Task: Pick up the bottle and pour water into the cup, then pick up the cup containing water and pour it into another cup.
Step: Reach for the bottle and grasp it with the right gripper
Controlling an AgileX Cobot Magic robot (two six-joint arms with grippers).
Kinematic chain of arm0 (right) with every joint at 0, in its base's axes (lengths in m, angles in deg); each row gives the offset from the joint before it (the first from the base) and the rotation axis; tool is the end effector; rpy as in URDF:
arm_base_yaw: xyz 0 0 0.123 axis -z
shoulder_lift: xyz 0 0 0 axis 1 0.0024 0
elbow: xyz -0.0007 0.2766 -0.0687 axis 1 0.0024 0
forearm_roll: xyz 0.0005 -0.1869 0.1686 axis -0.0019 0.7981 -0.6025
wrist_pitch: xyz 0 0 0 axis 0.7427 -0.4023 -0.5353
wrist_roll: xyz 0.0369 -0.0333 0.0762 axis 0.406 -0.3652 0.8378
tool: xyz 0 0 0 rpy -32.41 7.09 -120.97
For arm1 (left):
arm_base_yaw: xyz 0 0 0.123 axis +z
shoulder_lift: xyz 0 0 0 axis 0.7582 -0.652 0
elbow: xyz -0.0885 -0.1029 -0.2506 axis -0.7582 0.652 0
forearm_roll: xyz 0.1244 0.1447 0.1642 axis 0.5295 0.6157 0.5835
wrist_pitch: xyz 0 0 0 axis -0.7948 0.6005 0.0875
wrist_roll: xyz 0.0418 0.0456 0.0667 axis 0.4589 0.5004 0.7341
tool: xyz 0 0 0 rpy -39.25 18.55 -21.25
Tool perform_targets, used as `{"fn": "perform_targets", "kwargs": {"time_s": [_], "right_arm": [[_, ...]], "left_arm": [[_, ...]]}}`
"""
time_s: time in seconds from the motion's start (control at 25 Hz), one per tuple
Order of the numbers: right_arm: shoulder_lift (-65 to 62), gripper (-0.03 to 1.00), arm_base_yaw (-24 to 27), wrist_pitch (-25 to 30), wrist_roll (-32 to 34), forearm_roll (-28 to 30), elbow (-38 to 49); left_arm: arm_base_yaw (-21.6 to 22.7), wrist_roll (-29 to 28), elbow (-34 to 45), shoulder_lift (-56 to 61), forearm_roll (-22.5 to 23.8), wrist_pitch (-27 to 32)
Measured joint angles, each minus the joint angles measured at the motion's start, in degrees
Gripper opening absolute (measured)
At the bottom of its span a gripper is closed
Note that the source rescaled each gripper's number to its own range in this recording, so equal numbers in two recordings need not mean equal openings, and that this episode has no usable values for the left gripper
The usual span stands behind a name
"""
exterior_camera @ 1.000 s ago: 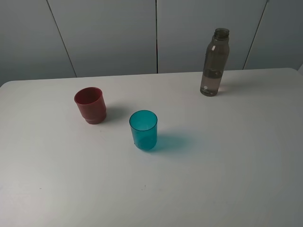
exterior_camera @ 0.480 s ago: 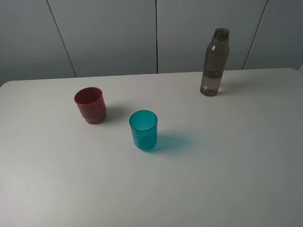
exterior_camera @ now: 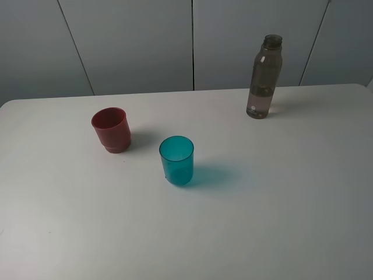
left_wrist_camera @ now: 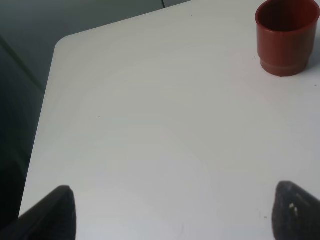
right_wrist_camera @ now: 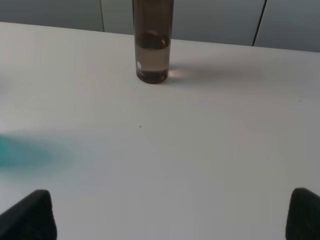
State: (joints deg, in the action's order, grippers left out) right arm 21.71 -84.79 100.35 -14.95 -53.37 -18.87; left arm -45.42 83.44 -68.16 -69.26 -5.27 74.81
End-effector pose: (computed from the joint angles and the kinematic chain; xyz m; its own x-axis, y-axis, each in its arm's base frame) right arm -0.0073 0.0166 0.2778 -0.4617 -0.0993 -0.8815 -0.1321 0.9903 -0.0423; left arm -0.0087 0.0007 0.2780 -0.4825 0.2162 -0.8488 0.0409 0.9736 0.2248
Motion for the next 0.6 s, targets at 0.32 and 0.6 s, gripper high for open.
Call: {"fn": "perform_targets", "kwargs": {"time_s": [0.32,0.6], "right_arm": [[0.0,1.0,0.0,0.0,0.0,0.0,0.0],[0.0,1.0,0.0,0.0,0.0,-0.11,0.0]], "left_arm": [[0.0,0.0,0.0,0.0,0.0,0.0],[0.0,0.0,0.0,0.0,0.0,0.0]]}}
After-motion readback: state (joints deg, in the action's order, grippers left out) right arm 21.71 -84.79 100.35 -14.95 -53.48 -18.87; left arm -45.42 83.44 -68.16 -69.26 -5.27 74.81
